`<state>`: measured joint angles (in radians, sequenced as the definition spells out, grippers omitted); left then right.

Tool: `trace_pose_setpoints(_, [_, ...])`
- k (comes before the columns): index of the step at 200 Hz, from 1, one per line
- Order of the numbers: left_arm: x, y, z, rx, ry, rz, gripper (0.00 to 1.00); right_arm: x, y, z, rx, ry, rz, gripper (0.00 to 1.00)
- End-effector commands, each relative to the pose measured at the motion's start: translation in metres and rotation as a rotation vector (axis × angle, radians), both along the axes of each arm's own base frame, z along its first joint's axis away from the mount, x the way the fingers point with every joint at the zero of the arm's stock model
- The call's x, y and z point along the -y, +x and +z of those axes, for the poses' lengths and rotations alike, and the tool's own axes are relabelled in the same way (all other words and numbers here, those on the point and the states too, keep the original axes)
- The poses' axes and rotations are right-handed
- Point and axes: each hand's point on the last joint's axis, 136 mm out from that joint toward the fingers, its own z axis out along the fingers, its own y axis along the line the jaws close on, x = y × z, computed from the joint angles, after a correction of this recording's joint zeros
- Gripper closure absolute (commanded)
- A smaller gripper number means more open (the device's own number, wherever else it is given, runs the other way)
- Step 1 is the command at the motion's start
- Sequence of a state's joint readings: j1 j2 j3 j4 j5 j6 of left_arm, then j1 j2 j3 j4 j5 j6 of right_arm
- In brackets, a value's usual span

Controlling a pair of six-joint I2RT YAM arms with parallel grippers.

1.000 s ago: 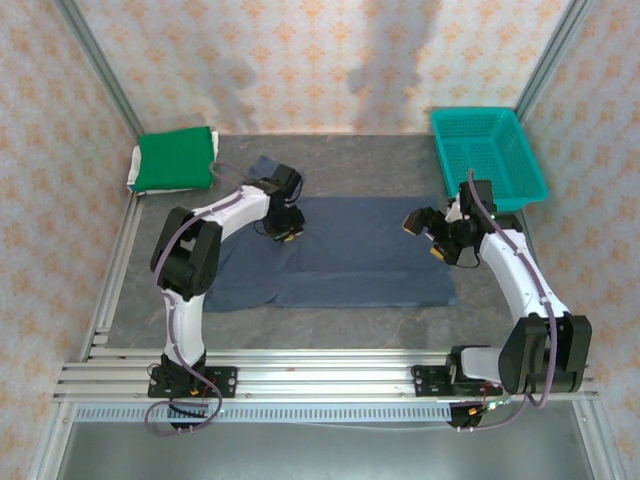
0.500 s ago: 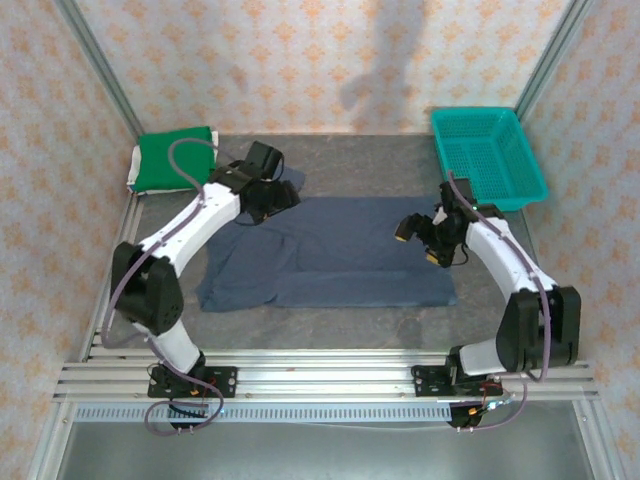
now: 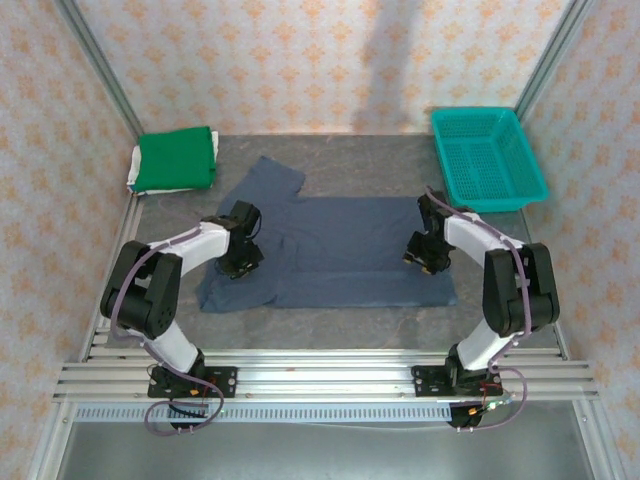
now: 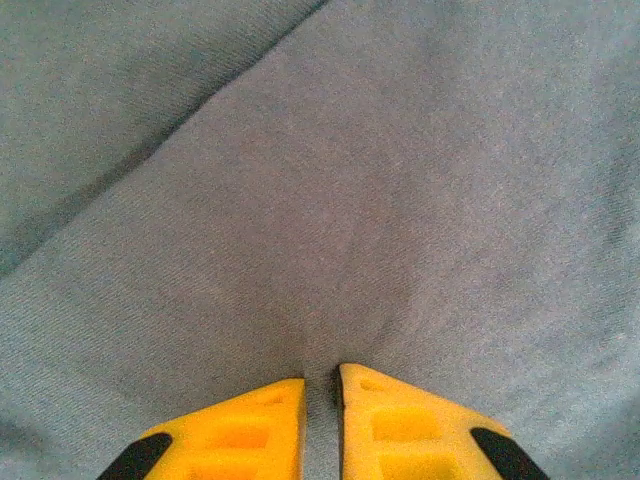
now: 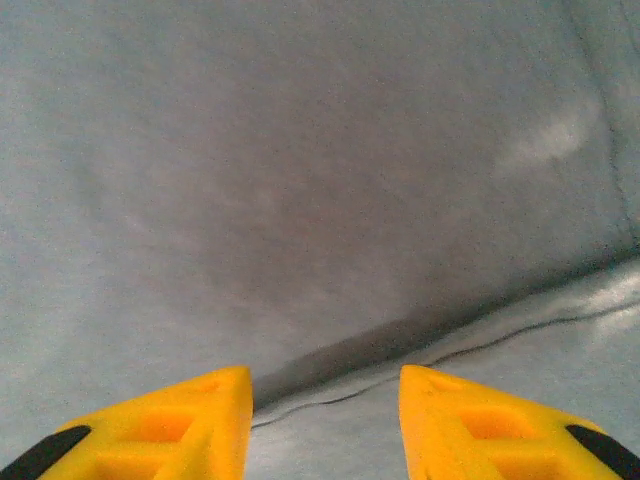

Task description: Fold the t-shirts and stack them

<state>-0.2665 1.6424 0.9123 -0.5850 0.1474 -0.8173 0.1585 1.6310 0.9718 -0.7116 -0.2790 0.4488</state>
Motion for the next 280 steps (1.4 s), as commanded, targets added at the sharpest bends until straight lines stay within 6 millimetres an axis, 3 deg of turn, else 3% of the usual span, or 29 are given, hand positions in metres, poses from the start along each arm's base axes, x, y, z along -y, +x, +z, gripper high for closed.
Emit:
trace_pose_setpoints(1, [-0.020,-0.037,-0.012,-0.079,0.072,0.045,0.87,0.014,-0.022,-0.018,-0.070,-0.086,-0.015,0.59])
trace_pose_setpoints(34, [-0.029,-0.078,-0.025,-0.143,0.078,0.079,0.88,0.013,-0.052,-0.032,-0.152,-0.083,-0.014,0.61])
trace_pose_setpoints(55, [-0.029,-0.093,-0.027,-0.166,0.063,0.091,0.88,0.007,-0.066,-0.032,-0.192,-0.083,0.007,0.62])
trace_pose_setpoints(74, [-0.029,-0.097,-0.021,-0.150,0.050,0.093,0.86,0.002,-0.078,-0.030,-0.242,-0.092,0.035,0.62])
trace_pose_setpoints(90, [-0.023,-0.086,-0.006,-0.095,0.020,0.090,0.80,-0.001,-0.079,-0.025,-0.247,-0.100,0.048,0.61])
trace_pose_setpoints(116, [-0.011,-0.043,0.053,0.065,-0.028,0.080,0.68,-0.002,-0.059,0.006,-0.148,-0.107,0.034,0.52])
trace_pose_setpoints(147, [-0.014,0.031,0.147,0.255,0.055,-0.013,0.29,-0.007,-0.014,0.063,0.065,-0.096,0.038,0.28])
trace_pose_setpoints(173, [-0.020,0.101,0.184,0.301,0.158,-0.135,0.22,-0.022,0.025,0.107,0.235,-0.047,0.105,0.07])
trace_pose_setpoints(199, [-0.026,0.163,0.176,0.287,0.226,-0.222,0.24,-0.030,0.054,0.126,0.296,-0.034,0.158,0.04])
trace_pose_setpoints(224, [-0.033,0.212,0.147,0.268,0.242,-0.241,0.28,-0.034,0.073,0.133,0.301,-0.039,0.189,0.04])
trace_pose_setpoints(249, [-0.043,0.245,0.122,0.249,0.259,-0.249,0.35,-0.032,0.082,0.136,0.296,-0.038,0.198,0.04])
trace_pose_setpoints(270, [-0.053,0.263,0.101,0.232,0.275,-0.238,0.46,-0.025,0.079,0.133,0.270,-0.043,0.193,0.04])
trace_pose_setpoints(280, [-0.060,0.269,0.091,0.221,0.302,-0.226,0.47,-0.021,0.076,0.130,0.254,-0.046,0.192,0.04])
